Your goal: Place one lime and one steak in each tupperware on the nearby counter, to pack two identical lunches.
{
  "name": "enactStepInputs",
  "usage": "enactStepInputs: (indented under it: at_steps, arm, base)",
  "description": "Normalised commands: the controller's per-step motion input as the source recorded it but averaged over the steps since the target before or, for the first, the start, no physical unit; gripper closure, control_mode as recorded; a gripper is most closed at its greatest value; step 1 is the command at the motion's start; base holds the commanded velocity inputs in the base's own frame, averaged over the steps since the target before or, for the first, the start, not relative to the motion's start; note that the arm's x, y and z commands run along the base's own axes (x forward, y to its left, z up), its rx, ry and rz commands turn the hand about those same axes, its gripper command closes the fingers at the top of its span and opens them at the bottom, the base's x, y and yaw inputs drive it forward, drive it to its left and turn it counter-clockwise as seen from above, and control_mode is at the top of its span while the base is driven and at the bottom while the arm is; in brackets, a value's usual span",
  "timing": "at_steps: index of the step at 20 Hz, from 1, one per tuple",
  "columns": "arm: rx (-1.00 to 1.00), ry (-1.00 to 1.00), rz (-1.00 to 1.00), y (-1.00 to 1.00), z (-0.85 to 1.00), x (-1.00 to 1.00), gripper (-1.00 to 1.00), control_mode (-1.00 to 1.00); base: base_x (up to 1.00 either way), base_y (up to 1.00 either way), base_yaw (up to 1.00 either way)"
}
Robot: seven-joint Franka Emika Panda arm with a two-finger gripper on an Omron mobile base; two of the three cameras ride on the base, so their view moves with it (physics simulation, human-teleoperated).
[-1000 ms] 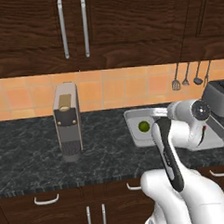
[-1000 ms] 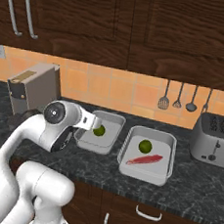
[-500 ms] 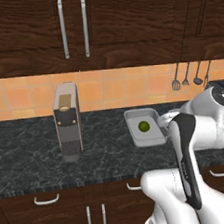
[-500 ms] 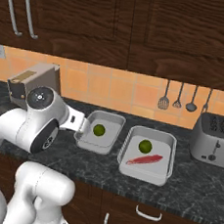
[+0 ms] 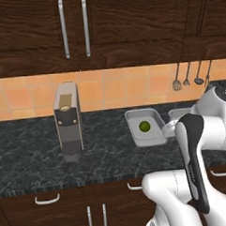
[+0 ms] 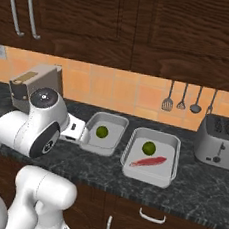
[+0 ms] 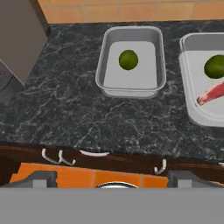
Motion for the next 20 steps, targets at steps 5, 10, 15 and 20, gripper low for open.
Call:
enactStepInputs:
  at_steps: [5, 10, 15, 20]
  arm:
    - [0.0, 0.0, 0.0, 0.0, 0.0, 0.0, -1.0, 1.0]
    - [0.0, 0.0, 0.0, 0.0, 0.0, 0.0, -1.0, 1.0]
    - [0.0, 0.0, 0.0, 0.0, 0.0, 0.0, -1.0, 1.0]
    - [0.0, 0.0, 0.0, 0.0, 0.0, 0.0, -1.0, 1.0]
  base:
    - [-0.89, -0.57, -0.22]
    - [-0.12, -0.9, -0.37]
    - [0.0, -0.73, -0.46]
    - [0.0, -0.76, -0.46]
